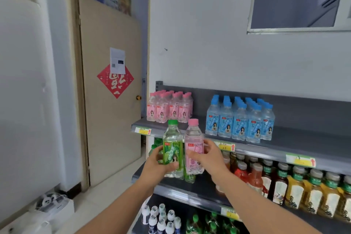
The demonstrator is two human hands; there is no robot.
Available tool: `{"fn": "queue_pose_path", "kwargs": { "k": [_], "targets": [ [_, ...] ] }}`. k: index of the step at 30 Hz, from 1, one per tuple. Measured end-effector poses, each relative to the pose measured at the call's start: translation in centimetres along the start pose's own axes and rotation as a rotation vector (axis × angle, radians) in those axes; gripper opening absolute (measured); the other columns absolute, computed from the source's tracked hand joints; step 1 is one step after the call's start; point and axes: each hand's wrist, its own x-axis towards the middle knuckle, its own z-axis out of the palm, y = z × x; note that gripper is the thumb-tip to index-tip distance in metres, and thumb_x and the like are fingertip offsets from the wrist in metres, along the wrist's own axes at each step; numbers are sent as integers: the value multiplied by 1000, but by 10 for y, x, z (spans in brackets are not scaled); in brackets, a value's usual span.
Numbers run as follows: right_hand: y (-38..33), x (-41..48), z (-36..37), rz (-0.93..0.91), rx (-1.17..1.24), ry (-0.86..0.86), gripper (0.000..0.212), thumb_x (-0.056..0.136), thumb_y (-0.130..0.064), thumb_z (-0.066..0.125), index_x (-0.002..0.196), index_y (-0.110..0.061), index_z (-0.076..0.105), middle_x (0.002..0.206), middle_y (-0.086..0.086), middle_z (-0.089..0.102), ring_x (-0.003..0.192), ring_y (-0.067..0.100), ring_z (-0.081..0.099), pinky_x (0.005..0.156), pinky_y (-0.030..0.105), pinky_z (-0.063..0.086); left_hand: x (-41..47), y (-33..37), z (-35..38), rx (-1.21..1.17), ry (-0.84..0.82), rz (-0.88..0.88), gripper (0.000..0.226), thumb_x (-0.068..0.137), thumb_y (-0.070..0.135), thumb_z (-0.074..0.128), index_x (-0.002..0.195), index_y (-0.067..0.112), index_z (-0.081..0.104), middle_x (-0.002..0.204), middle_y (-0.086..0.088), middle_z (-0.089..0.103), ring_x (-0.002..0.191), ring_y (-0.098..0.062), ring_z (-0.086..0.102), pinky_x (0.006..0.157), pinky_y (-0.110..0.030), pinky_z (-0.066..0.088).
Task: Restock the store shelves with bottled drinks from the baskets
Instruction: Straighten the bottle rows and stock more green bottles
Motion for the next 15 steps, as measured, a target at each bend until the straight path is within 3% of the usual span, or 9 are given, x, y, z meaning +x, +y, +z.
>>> {"fn": "queue_pose_path", "kwargs": {
  "k": [3,8,13,15],
  "targets": [
    [-16,27,24,-48,5,16,54,67,-15,86,109,-26,54,106,-4,66,95,11,63,84,33,52,25,15,-20,-22,-31,36,60,74,5,79,123,25,50,113,-3,63,99,-17,64,73,-26,53],
    [-32,68,54,-100,21,50,52,67,-18,87,109,-25,56,103,-8,66,93,7,63,82,30,51,72,27,-49,-15,-6,80,61,71,9,82,122,27,53,114,-4,65,102,-21,65,90,-43,54],
    [-33,116,72,-96,-6,109,46,66,-21,87,96,-33,54,100,-8,66,92,11,64,85,36,53,112,33,-64,-9,6,106,64,73,9,80,127,26,49,117,-3,62,100,-20,64,87,-40,54],
    [-31,140,77,-89,-20,134,50,64,-23,89,100,-30,55,104,-5,66,94,13,64,88,40,53,132,32,-68,-7,8,108,68,72,10,81,131,23,48,119,-4,60,101,-20,64,87,-40,54]
  ]
}}
